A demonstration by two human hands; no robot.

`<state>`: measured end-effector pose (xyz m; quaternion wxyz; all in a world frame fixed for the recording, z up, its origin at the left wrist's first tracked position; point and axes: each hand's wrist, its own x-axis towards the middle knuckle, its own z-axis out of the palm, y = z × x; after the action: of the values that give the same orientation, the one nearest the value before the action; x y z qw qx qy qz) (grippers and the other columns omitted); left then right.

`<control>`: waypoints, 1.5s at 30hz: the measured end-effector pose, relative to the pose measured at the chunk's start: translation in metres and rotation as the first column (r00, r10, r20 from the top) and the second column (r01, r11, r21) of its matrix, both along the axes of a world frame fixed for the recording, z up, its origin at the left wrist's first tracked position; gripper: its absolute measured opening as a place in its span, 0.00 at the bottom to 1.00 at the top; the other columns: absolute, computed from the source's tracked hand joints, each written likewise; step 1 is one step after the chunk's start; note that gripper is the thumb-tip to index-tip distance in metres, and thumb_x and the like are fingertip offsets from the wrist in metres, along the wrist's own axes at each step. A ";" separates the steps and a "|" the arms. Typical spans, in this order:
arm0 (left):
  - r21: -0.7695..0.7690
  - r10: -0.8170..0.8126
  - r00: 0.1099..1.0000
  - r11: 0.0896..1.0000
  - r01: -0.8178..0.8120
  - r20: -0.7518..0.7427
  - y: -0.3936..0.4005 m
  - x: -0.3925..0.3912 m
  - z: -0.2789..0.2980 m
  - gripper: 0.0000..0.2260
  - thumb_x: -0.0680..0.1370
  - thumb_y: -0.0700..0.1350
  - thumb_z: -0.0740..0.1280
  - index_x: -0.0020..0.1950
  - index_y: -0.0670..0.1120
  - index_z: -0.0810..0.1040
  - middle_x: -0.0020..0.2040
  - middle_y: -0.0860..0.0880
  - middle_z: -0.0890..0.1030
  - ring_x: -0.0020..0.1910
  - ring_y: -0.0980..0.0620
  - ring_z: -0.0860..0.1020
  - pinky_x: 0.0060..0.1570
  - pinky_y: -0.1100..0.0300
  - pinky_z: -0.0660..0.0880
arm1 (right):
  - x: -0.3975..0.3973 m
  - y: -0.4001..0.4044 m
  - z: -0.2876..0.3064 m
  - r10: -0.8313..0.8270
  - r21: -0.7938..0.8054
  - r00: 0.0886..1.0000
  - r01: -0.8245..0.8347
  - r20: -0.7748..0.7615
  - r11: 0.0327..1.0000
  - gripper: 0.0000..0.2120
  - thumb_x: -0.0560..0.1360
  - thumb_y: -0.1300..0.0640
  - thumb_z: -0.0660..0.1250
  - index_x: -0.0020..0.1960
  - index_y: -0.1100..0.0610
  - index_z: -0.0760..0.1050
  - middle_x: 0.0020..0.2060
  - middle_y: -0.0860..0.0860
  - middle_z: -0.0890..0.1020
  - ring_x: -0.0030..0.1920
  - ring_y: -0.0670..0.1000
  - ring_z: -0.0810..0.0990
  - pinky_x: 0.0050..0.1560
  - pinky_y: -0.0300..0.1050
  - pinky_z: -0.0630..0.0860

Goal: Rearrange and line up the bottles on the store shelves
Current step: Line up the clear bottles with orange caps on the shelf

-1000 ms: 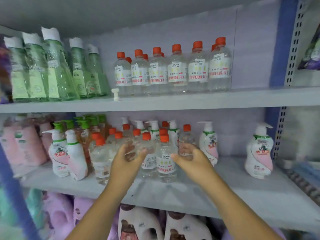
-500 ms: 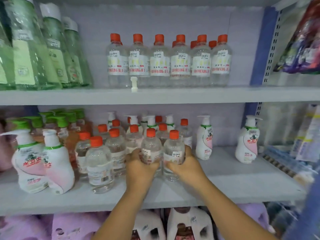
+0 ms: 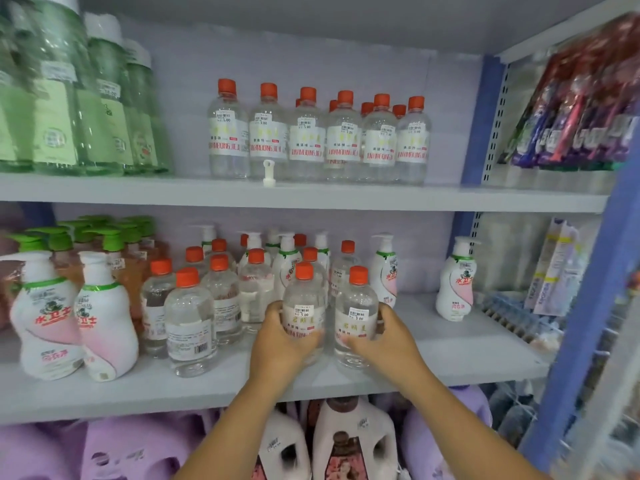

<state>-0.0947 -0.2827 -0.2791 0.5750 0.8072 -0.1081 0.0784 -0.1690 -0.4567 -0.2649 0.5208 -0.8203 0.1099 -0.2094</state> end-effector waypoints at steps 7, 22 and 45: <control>-0.037 0.081 0.996 0.996 -0.079 0.049 -0.010 -0.094 0.035 0.29 0.68 0.56 0.81 0.63 0.60 0.71 0.48 0.63 0.81 0.42 0.69 0.78 0.36 0.70 0.70 | -0.066 -0.036 0.020 0.079 0.002 0.993 -0.079 0.088 0.997 0.26 0.64 0.54 0.83 0.57 0.42 0.75 0.50 0.40 0.84 0.48 0.35 0.81 0.43 0.30 0.75; -0.139 0.048 0.916 0.990 0.008 0.398 -0.101 -0.164 0.247 0.27 0.66 0.59 0.79 0.60 0.58 0.72 0.49 0.61 0.83 0.45 0.65 0.82 0.40 0.69 0.75 | -0.116 -0.139 0.247 0.094 -0.143 0.885 -0.031 0.457 0.989 0.23 0.65 0.41 0.81 0.55 0.44 0.78 0.47 0.39 0.85 0.46 0.39 0.83 0.46 0.41 0.80; 0.438 -0.105 0.987 0.898 0.042 0.122 -0.155 0.025 0.285 0.32 0.77 0.60 0.72 0.73 0.45 0.64 0.60 0.50 0.77 0.54 0.51 0.74 0.50 0.59 0.72 | 0.046 -0.163 0.270 0.114 -0.424 0.991 -0.073 0.072 0.902 0.22 0.77 0.47 0.72 0.67 0.52 0.72 0.61 0.49 0.80 0.56 0.49 0.78 0.54 0.41 0.71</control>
<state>-0.0693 -0.4378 0.0060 0.3739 0.9026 -0.1941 0.0880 -0.1231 -0.6198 0.0050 0.3458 -0.9067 -0.0022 -0.2415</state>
